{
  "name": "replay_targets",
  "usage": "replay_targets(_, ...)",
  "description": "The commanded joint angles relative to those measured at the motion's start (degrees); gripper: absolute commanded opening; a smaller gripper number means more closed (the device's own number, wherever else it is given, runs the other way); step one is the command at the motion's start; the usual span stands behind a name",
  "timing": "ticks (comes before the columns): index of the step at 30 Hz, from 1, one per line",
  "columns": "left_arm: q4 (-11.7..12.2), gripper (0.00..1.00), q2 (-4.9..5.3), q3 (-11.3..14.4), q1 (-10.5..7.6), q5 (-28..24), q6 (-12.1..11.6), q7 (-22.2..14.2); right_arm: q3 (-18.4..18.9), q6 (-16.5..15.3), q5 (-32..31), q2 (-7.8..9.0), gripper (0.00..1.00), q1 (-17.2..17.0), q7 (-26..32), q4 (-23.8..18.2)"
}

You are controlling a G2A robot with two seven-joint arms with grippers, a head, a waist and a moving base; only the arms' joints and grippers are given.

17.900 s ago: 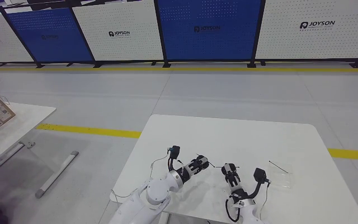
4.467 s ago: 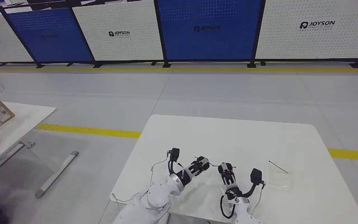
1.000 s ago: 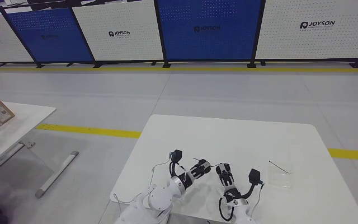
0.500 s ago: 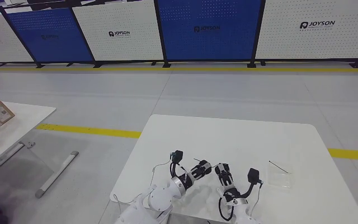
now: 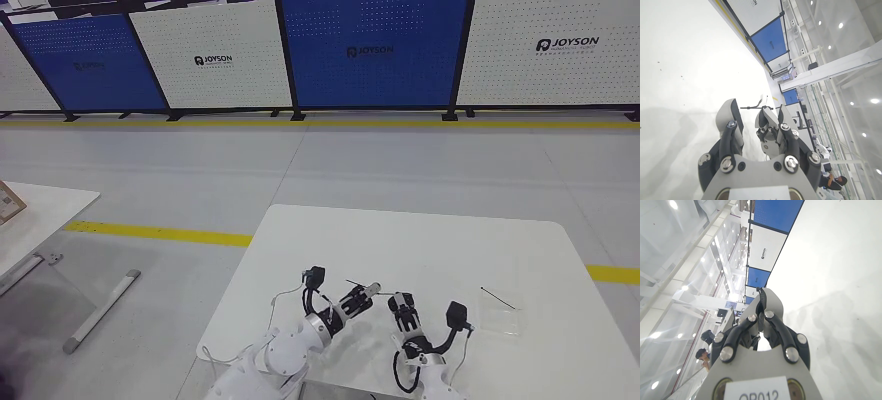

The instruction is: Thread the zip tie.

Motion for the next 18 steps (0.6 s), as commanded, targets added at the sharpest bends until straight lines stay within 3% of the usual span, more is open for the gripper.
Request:
replay_targets(1, -0.3, 0.27, 0.08, -0.4, 0.08, 0.2, 0.0, 0.1, 0.0, 0.0, 0.0, 0.0, 0.0, -0.1, -0.1, -0.1)
replay_targets(14, -1.2, 0.0, 0.36, -1.4, 0.81, 0.8, -0.1, -0.2, -0.1, 0.1, 0.1, -0.06, 0.0, -0.5, -0.7, -0.8)
replay_targets(18, -1.2, 0.0, 0.39, -1.5, 0.87, 0.7, -0.2, -0.4, -0.2, 0.4, -0.5, -0.05, 0.0, -0.5, -0.6, -0.9)
